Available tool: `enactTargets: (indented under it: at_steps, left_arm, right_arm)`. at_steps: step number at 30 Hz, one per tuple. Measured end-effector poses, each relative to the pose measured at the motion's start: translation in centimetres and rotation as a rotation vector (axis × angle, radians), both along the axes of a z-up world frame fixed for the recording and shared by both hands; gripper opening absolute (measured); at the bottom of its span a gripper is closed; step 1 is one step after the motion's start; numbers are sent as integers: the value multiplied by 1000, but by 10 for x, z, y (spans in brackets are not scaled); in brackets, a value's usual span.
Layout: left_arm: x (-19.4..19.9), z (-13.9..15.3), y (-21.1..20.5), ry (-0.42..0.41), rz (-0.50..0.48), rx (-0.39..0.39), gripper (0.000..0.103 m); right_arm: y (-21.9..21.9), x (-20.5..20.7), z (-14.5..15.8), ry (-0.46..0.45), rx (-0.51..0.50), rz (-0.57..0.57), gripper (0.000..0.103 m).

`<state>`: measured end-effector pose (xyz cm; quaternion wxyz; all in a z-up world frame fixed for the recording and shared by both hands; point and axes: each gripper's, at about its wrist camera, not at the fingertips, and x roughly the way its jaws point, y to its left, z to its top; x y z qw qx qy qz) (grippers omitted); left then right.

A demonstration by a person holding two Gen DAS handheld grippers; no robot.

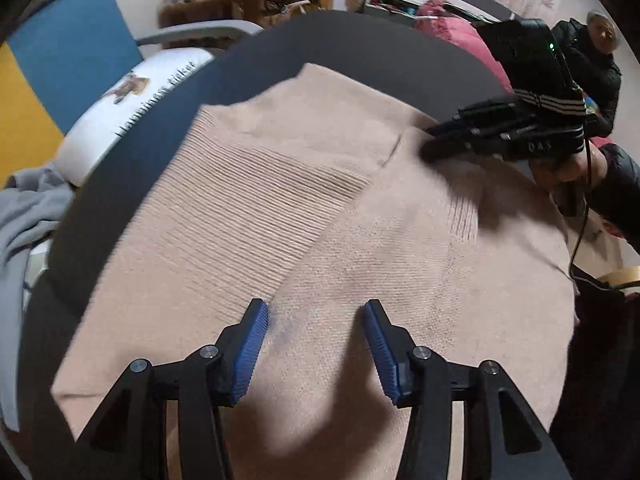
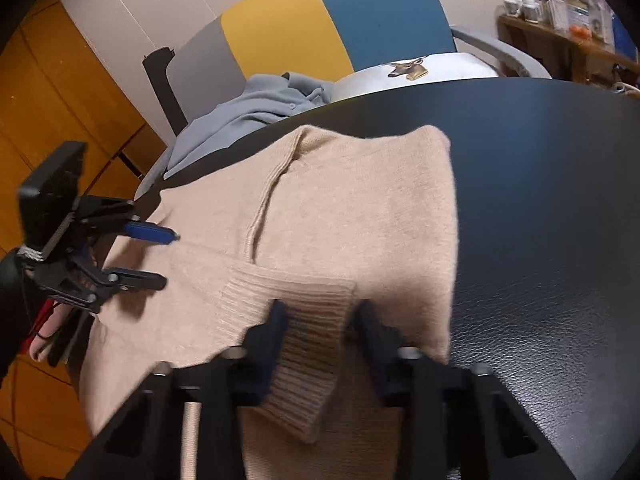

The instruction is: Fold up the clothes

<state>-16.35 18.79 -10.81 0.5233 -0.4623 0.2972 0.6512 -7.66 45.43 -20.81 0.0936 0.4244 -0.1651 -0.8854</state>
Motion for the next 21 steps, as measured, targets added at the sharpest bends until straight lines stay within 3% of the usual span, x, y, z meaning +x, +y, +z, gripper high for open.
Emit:
enactTargets:
  at_steps: [2, 4, 5, 8, 9, 11, 17, 21]
  left_arm:
    - [-1, 4, -5, -30, 19, 24, 43]
    - [2, 7, -11, -17, 40, 44, 15]
    - [5, 7, -14, -4, 55, 49, 11]
    - [12, 16, -23, 16, 104, 98, 8]
    - [15, 20, -26, 28, 119, 117, 8]
    - [22, 31, -31, 52, 137, 162, 7]
    - [12, 78, -43, 147, 222, 296, 7]
    - [-20, 78, -24, 155, 254, 280, 7]
  right_arm:
    - [0, 1, 1, 7, 15, 1, 19]
    - [0, 1, 2, 14, 30, 3, 19]
    - [-2, 0, 1, 11, 40, 8, 20]
    - [-10, -3, 0, 3, 84, 14, 18]
    - [-13, -2, 3, 4, 95, 13, 10]
    - [-18, 0, 10, 15, 108, 9, 7]
    - [-20, 7, 63, 131, 120, -13, 6]
    - [-10, -14, 83, 161, 132, -35, 6]
